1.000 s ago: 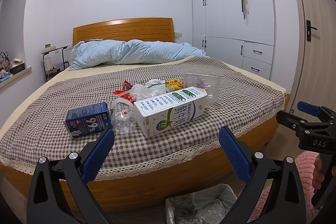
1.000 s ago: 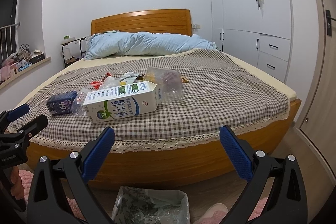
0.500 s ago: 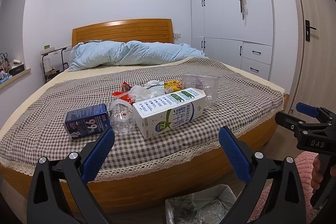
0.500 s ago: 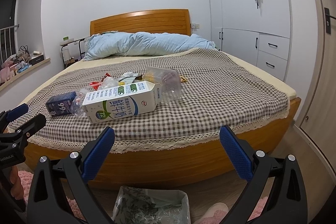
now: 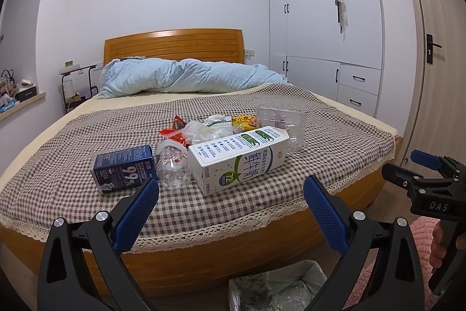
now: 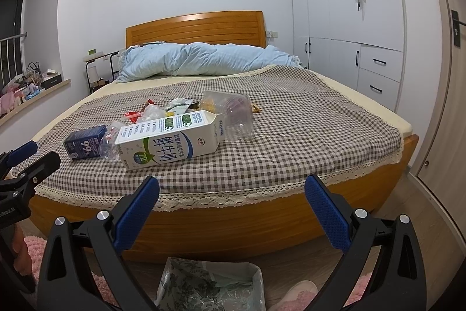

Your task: Collect trash

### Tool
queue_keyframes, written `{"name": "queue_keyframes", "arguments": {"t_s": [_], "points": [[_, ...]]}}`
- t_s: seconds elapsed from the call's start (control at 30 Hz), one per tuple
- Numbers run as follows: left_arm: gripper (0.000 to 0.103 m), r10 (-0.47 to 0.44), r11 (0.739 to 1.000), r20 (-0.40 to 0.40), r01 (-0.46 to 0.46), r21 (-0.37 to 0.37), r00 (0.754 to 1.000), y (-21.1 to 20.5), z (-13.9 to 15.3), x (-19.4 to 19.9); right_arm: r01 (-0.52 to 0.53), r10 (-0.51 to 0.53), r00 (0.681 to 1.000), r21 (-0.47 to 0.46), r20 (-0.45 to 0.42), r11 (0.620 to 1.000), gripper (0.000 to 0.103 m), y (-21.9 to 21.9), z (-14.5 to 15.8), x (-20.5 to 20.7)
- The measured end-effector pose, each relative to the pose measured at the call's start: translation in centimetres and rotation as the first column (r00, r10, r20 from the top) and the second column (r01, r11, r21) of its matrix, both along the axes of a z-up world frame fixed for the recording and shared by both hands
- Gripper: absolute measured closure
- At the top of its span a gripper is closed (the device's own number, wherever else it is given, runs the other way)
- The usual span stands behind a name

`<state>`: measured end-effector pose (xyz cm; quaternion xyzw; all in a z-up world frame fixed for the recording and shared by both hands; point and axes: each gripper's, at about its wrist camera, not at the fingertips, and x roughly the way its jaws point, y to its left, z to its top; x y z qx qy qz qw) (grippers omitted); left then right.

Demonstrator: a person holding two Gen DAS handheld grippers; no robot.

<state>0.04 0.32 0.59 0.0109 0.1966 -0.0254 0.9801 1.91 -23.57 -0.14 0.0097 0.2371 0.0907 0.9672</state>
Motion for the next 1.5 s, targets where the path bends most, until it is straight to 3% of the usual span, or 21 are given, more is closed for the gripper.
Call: {"name": "queue_keyframes", "arguments": {"t_s": [1.5], "points": [[0.007,-0.009,1.0,-0.004,0.01,0.02,1.0,-0.75,0.01,-0.02,0.0,0.0,1.0,0.013,-0.003,1.0,0.007,-0.46,-0.23,0.07]]}}
